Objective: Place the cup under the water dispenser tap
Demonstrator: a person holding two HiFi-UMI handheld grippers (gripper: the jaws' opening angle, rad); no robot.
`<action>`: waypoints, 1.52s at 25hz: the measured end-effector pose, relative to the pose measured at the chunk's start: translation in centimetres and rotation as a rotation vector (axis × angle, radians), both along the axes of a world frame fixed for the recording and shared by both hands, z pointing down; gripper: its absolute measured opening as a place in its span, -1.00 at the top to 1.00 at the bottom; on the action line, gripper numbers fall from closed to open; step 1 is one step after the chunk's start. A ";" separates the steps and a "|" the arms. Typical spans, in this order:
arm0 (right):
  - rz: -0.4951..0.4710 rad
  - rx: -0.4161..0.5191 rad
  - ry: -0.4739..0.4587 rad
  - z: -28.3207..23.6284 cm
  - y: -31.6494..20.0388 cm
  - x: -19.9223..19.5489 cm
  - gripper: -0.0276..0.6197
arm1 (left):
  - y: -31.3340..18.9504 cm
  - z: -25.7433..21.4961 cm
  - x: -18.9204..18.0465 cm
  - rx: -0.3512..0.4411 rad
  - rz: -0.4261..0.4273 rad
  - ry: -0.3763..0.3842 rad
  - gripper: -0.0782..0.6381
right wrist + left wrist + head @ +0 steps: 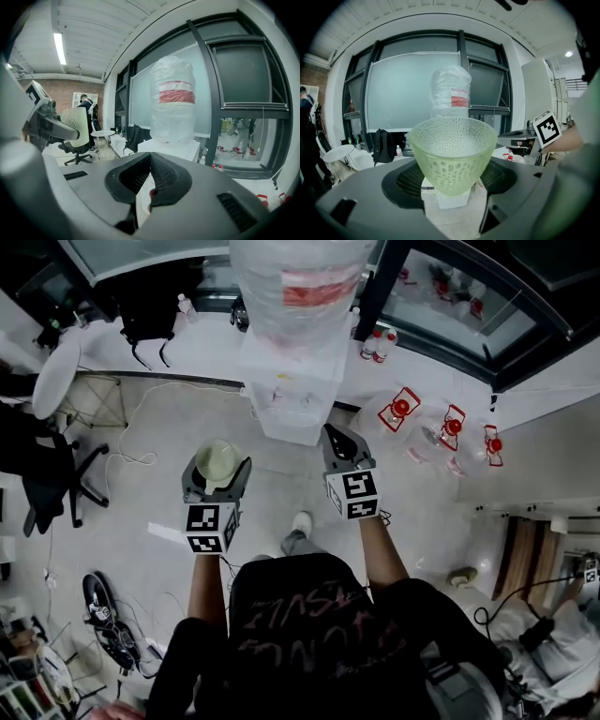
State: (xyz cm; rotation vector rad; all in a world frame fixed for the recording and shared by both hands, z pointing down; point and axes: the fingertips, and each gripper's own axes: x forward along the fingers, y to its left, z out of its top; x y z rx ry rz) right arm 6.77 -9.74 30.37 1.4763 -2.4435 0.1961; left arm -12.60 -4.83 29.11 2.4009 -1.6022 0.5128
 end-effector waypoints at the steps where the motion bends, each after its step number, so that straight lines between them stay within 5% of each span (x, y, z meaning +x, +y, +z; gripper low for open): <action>1: 0.000 -0.003 -0.003 0.1 -0.4 0.1 0.87 | -0.3 0.1 0.1 -0.004 0.002 -0.005 -0.24; 13: 0.040 0.004 -0.041 0.2 -3.0 1.2 0.87 | -3.7 0.4 1.0 -0.011 0.063 -0.055 -0.24; 29: 0.257 0.020 0.015 2.2 -4.5 2.0 0.87 | -9.5 5.9 1.3 -0.080 0.296 -0.033 -0.24; 38: 0.263 0.022 0.006 5.6 -6.4 1.1 0.87 | -12.4 9.7 2.3 -0.089 0.359 -0.050 -0.24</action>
